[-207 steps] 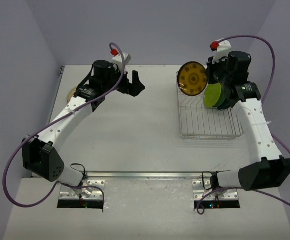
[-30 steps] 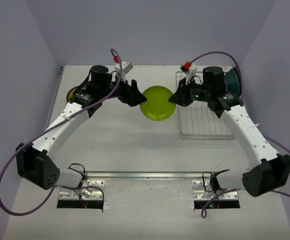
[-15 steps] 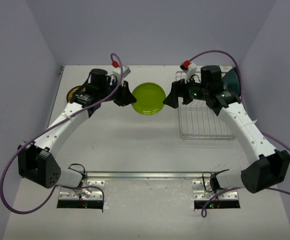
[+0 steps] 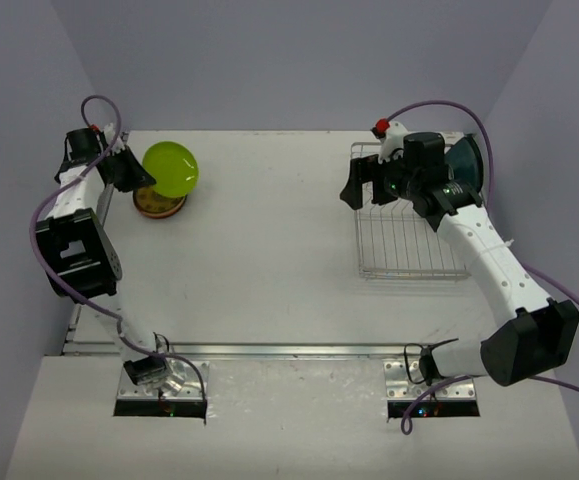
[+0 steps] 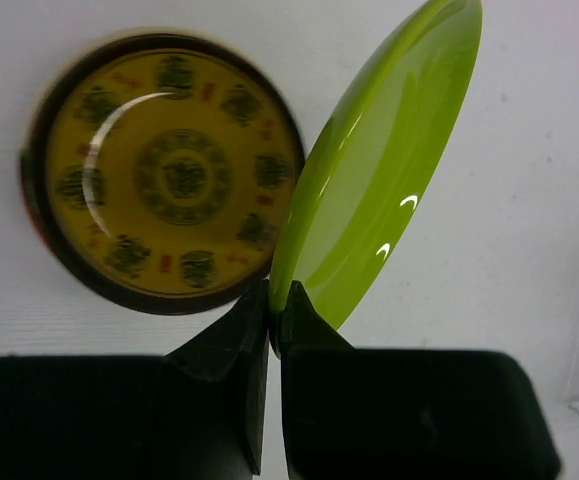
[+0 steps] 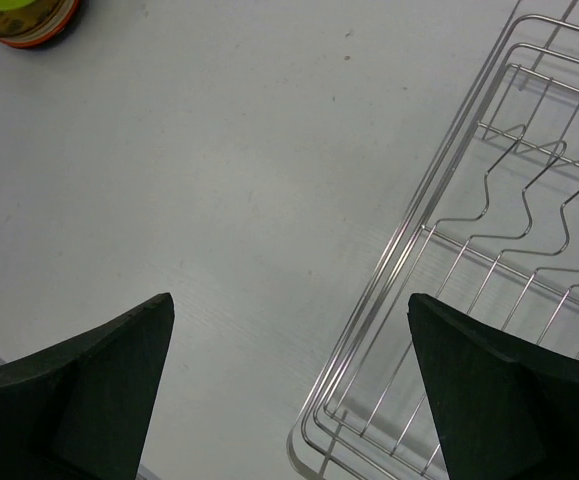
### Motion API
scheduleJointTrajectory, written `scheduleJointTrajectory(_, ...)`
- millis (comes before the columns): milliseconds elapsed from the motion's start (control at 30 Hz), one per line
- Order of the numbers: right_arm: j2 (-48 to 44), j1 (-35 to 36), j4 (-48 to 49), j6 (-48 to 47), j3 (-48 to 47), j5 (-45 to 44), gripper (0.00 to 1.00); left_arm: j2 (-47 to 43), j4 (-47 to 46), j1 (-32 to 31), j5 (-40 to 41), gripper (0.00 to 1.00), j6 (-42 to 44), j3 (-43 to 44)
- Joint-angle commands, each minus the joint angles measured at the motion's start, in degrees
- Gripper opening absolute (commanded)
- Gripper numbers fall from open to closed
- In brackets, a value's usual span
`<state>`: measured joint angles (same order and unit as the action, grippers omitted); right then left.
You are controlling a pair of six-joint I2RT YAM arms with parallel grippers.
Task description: Unload the plates from the dish rack
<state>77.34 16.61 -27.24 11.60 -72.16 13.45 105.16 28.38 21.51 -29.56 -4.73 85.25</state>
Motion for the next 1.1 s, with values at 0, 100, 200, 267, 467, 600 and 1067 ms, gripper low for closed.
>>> scheduleJointTrajectory(0, -0.20, -0.42, 1.21, -0.34, -0.28, -3.01, 0.99, 6.24, 2.65, 5.41, -1.74, 0.00, -3.02, 7.73)
scheduleJointTrajectory(100, 0.20, -0.44, 0.97, -0.37, -0.46, -3.11, 0.99, 11.10, 3.61, 6.87, -2.44, 0.00, -3.73, 10.25)
scheduleJointTrajectory(200, 0.56, -0.53, 1.05, -0.43, -0.64, -3.27, 0.99, 12.65, 3.82, 6.88, -1.84, 0.00, -3.63, 10.86)
scheduleJointTrajectory(267, 0.81, -0.53, 1.05, -0.43, -0.82, -3.33, 0.99, 13.56, 4.06, 6.94, -0.75, 0.00, -3.69, 10.55)
scheduleJointTrajectory(467, 1.85, -0.62, 0.73, -0.49, -1.70, -4.14, 0.99, 13.81, 5.28, 6.93, 1.07, 0.50, -2.53, 10.35)
scheduleJointTrajectory(600, 2.08, -0.85, 0.79, -1.02, -1.84, -7.30, 0.99, 9.41, 5.01, 6.61, 6.94, 0.96, -0.81, 10.46)
scheduleJointTrajectory(1067, 8.03, -16.72, 4.31, -1.33, -0.91, -20.26, 0.96, -28.77, -19.22, -24.70, 44.36, 1.00, 21.11, -16.94)
